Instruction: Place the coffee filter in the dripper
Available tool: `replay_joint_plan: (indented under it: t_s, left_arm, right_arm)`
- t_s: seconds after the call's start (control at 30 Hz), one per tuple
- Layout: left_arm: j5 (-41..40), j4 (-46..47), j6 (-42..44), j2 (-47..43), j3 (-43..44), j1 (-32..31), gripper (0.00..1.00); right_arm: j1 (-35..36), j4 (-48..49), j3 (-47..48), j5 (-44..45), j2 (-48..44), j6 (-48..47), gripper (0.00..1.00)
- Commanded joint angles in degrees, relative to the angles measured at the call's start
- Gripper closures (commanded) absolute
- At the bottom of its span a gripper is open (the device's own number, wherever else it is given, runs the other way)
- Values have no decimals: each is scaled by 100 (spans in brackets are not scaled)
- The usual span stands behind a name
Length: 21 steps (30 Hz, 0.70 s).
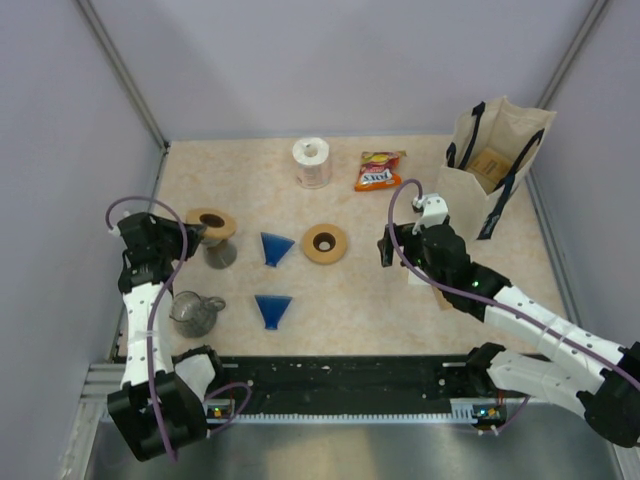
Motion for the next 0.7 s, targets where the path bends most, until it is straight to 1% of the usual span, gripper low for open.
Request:
replay_joint_plan:
  t_s: [0.0, 0.03, 0.13, 0.27, 0.3, 0.47, 0.57, 0.6, 0.63, 0.67]
  left_arm:
    - [46, -101, 197, -24, 69, 43, 71]
    - [-50, -180, 215, -60, 105, 43, 65]
    - [-217, -338, 268, -200, 114, 43, 56]
    - [-297, -470, 302, -262, 140, 43, 54]
    - [-314, -531, 320, -245, 175, 34, 52]
    - [-797, -1217, 627, -209, 509, 42, 46]
    - [-1113, -1463, 724, -218, 675, 43, 23]
    - [-1201, -1585, 725, -209, 737, 43, 12]
    - [-1228, -1630, 768, -201, 781, 43, 4]
    - [-1229, -1683, 795, -174, 851, 43, 1]
  right_arm:
    - [-32, 189, 35, 5, -47, -55, 3]
    - [-41, 197, 26, -4, -64, -55, 3]
    - [-41, 197, 8, -13, -108, -46, 3]
    - [-32, 162, 8, -21, -126, -29, 3]
    - [-32, 153, 8, -39, -135, -29, 3]
    - [-32, 136, 17, -30, -188, -11, 3]
    - [-32, 127, 17, -30, -188, 15, 3]
    - [-32, 118, 26, -48, -188, 6, 3]
    - [-41, 109, 26, -48, -188, 6, 3]
    - [-32, 118, 35, -48, -205, 24, 3]
